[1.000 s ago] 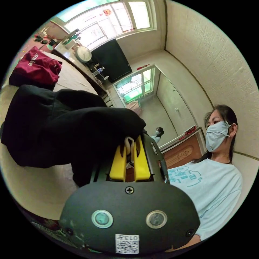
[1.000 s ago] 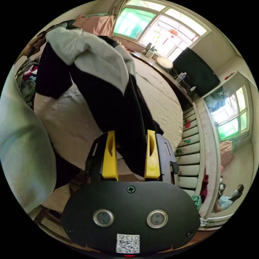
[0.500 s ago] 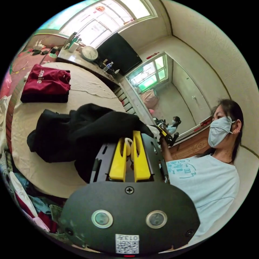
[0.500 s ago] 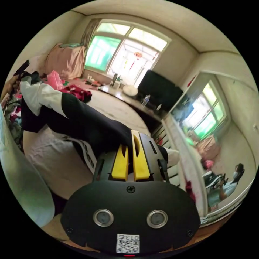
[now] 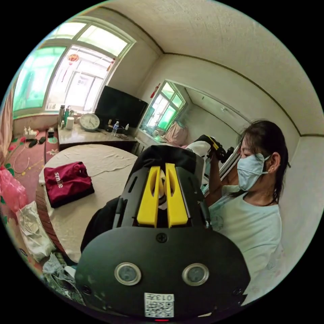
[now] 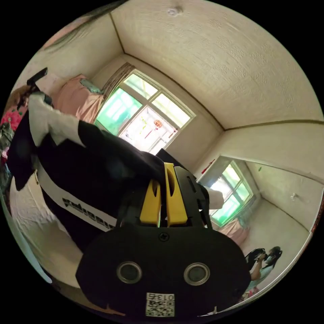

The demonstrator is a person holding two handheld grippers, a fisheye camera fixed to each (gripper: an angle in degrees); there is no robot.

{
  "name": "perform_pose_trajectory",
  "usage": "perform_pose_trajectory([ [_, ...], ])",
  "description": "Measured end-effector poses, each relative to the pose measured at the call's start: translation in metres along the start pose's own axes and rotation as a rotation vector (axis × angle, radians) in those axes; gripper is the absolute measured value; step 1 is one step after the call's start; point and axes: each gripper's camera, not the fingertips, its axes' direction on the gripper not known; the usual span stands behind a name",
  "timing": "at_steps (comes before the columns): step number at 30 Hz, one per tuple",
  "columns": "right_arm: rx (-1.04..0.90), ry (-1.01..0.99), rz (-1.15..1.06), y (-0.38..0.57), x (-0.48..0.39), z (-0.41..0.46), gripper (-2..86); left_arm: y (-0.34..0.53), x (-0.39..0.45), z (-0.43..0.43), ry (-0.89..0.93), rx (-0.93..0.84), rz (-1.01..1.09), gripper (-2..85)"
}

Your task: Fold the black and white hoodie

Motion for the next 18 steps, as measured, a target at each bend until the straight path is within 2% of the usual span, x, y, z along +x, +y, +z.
perform_pose_trajectory([
  [3, 0.12, 0.053, 0.019, -0.006, 0.004, -0.041, 1.0, 0.017, 0.042, -0.012, -0.084, 0.085, 0.116, 0.5],
  [6, 0.114, 0.103, 0.015, -0.007, 0.011, -0.049, 1.0, 0.028, 0.056, -0.025, -0.021, 0.202, 0.173, 0.2],
  [9, -0.009, -0.038, 0.027, -0.006, 0.016, -0.001, 1.1, 0.015, 0.021, -0.007, -0.026, 0.166, 0.101, 0.0],
  [11, -0.146, -0.132, -0.013, -0.002, 0.001, 0.067, 1.1, -0.002, -0.014, 0.019, -0.047, 0.093, 0.047, -0.1],
  [14, -0.279, -0.16, -0.048, -0.003, -0.012, 0.15, 1.0, -0.041, -0.059, 0.054, -0.054, 0.071, -0.007, -0.3],
  [16, -0.234, -0.12, 0.005, -0.02, 0.007, 0.161, 1.0, -0.09, -0.037, 0.048, -0.149, 0.118, 0.096, -0.3],
  [18, -0.084, -0.028, 0.116, -0.042, 0.04, 0.139, 1.0, -0.122, 0.008, 0.027, -0.203, 0.186, 0.238, -0.3],
])
